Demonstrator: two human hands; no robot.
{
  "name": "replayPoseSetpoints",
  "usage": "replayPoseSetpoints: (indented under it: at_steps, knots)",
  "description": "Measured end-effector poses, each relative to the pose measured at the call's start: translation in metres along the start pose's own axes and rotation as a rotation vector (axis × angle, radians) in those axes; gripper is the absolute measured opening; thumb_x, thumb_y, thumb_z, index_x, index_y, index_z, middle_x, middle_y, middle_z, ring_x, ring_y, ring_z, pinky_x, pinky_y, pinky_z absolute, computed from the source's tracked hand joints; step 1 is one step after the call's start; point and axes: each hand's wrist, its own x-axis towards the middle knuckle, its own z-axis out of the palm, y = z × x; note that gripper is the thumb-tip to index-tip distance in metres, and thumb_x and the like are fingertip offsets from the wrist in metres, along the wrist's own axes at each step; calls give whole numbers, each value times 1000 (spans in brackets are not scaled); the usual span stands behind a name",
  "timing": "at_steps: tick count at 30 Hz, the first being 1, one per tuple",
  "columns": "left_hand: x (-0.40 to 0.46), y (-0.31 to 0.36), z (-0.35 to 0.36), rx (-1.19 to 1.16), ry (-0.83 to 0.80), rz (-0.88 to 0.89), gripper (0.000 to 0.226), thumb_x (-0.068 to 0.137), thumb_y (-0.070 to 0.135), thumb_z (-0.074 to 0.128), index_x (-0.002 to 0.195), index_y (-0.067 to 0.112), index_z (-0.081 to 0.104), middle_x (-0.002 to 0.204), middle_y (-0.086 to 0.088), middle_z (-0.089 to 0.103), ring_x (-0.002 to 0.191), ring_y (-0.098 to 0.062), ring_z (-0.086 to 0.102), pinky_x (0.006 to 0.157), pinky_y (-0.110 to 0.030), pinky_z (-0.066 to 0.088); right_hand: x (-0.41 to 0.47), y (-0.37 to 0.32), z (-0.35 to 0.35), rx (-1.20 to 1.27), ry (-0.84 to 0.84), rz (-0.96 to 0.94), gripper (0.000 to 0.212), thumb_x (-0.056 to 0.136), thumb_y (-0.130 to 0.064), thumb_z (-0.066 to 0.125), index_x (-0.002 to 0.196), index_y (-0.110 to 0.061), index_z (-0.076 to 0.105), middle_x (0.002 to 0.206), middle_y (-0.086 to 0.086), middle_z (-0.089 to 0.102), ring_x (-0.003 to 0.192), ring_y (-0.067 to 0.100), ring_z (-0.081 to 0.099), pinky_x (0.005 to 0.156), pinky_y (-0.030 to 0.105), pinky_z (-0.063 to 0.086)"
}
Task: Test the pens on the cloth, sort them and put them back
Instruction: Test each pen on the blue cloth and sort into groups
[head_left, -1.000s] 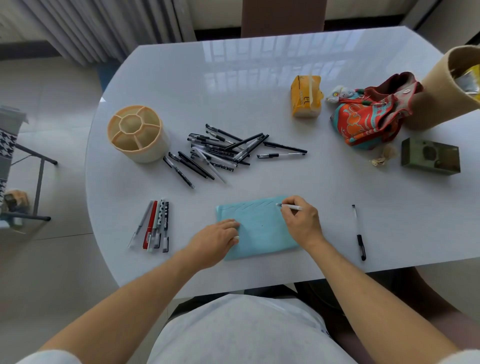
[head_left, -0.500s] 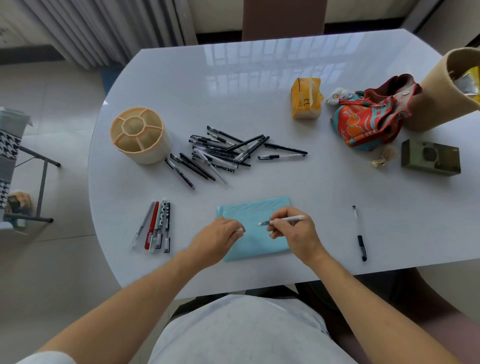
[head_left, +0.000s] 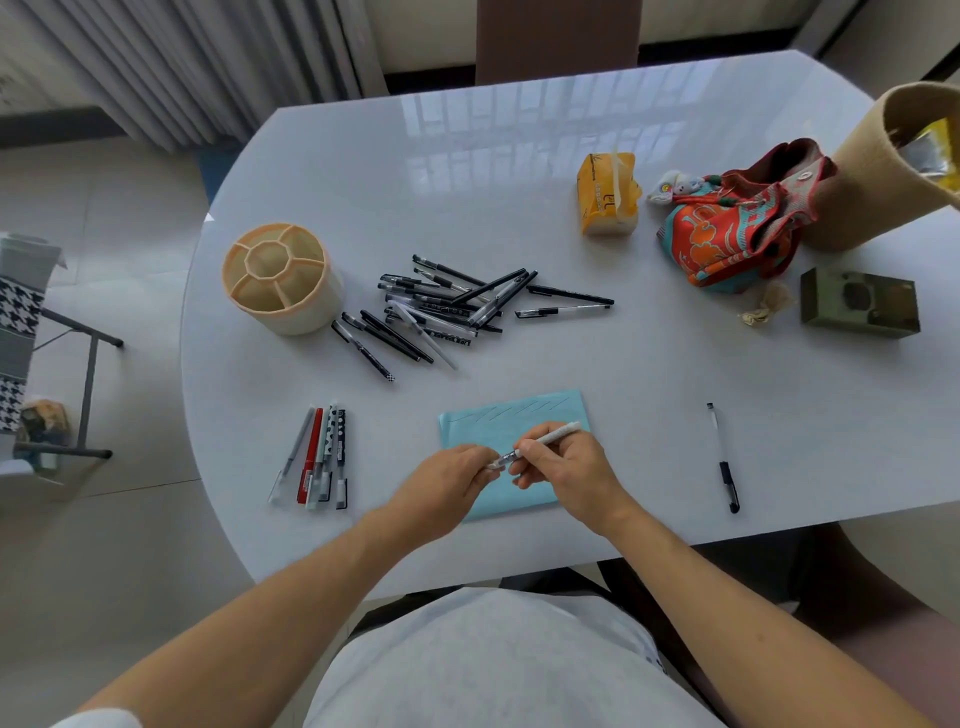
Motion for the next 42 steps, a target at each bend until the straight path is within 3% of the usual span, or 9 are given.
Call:
replayPoseSetpoints:
  at_steps: [6,10,13,17,23,29,34,38,42]
  knots:
    - [3,8,-9,-16,19,-22,21,104,20,43,96,11,60,93,-3,68,84,-21,60,77,-42,49,2,-2,7,-48,106,-96,16,102,-10,60,93,1,67,76,17,74,70,33,71,67,38,61]
    - [9,12,-22,-18,48,0,22,104,21,44,93,12,61,88,0,66,79,-18,57,75,-38,48,4,-12,11,33,172,-146,24,99,-15,61,78,-17,73,74,16,72,68,32,70,61,35,60]
    - [6,11,-25,-38,42,-18,22,105,22,44,92,13,61,88,1,66,79,-16,57,74,-36,48,7,-16,12,26,155,-135,22,96,-19,62,77,-20,73,73,16,71,66,33,69,61,34,59]
    - [1,9,-23,-54,34,-54,23,104,22,45,93,11,62,90,0,69,82,-18,61,76,-37,49,8,-11,17,-43,83,-122,17,96,-21,62,85,-10,69,75,18,72,69,35,70,66,37,60]
    - [-4,4,-23,-59,53,-68,23,104,20,45,93,13,63,90,2,71,81,-15,63,76,-36,52,4,-6,31,-101,93,-144,16,97,-27,62,84,-28,72,79,13,75,74,33,73,71,40,63]
    - [-16,-10,-21,-67,91,-116,22,103,18,45,94,9,63,90,-1,69,82,-20,63,76,-40,51,14,-4,48,-155,74,-108,17,100,-17,63,86,-10,70,71,10,74,66,27,70,66,36,60]
    - [-24,-21,-20,-48,160,-176,20,103,18,47,93,9,63,89,-3,67,79,-23,60,73,-41,49,24,-1,65,-201,55,-95,24,99,-21,62,80,-7,69,66,11,71,58,23,66,61,34,58]
    - [-32,-32,-16,-96,127,-221,22,103,22,46,88,15,61,85,2,67,75,-15,59,70,-35,47,35,-4,69,-286,-44,-5,18,99,-21,63,86,-9,68,67,7,73,58,21,67,62,34,59]
    - [-40,-38,-9,-273,129,-324,18,102,31,49,89,25,59,77,10,66,64,-1,57,57,-24,42,48,-15,68,-384,-218,117,20,100,-21,63,88,-7,70,73,6,75,63,18,68,71,37,62]
